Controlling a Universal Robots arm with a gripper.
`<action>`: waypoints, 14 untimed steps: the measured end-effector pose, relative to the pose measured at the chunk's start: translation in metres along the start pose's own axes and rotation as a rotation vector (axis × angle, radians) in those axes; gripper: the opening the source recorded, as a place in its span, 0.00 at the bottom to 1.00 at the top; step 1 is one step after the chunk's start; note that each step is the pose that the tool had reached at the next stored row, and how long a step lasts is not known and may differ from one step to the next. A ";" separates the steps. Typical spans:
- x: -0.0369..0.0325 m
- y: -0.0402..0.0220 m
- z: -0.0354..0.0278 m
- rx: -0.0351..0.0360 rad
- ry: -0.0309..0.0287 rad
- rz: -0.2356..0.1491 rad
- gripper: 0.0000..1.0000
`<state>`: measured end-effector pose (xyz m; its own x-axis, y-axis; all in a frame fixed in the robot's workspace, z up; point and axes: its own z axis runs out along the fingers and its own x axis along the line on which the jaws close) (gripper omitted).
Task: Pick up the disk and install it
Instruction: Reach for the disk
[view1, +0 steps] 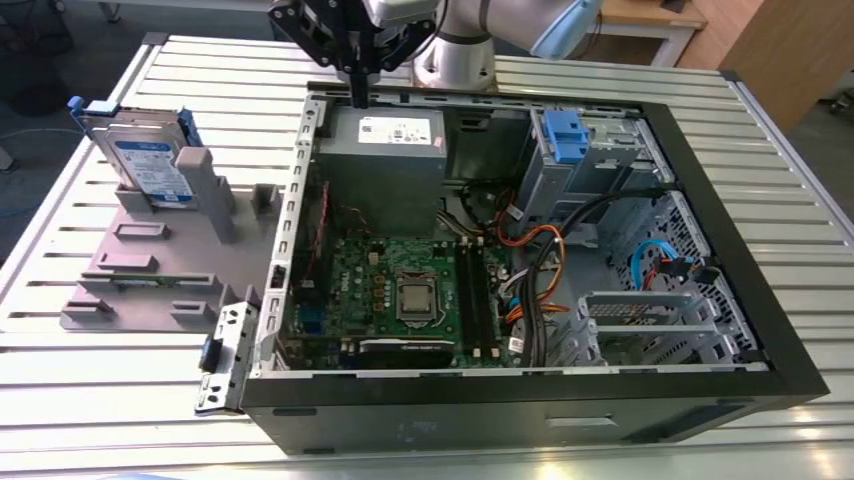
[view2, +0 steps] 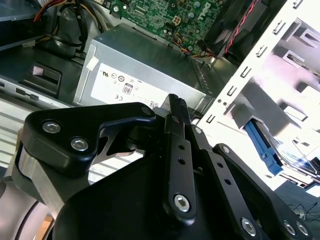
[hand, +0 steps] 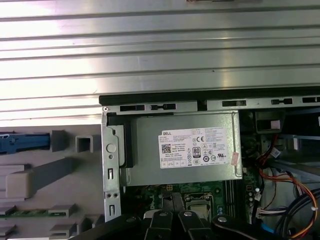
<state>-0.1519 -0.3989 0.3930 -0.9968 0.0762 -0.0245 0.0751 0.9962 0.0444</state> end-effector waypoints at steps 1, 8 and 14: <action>0.0005 0.0000 0.0000 0.0000 0.0000 0.000 0.11; 0.0020 -0.0001 -0.0001 0.0000 0.0000 0.000 0.11; 0.0158 -0.0012 -0.0004 0.0000 0.0000 0.000 0.11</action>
<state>-0.1677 -0.3989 0.3930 -0.9968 0.0762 -0.0245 0.0751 0.9962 0.0444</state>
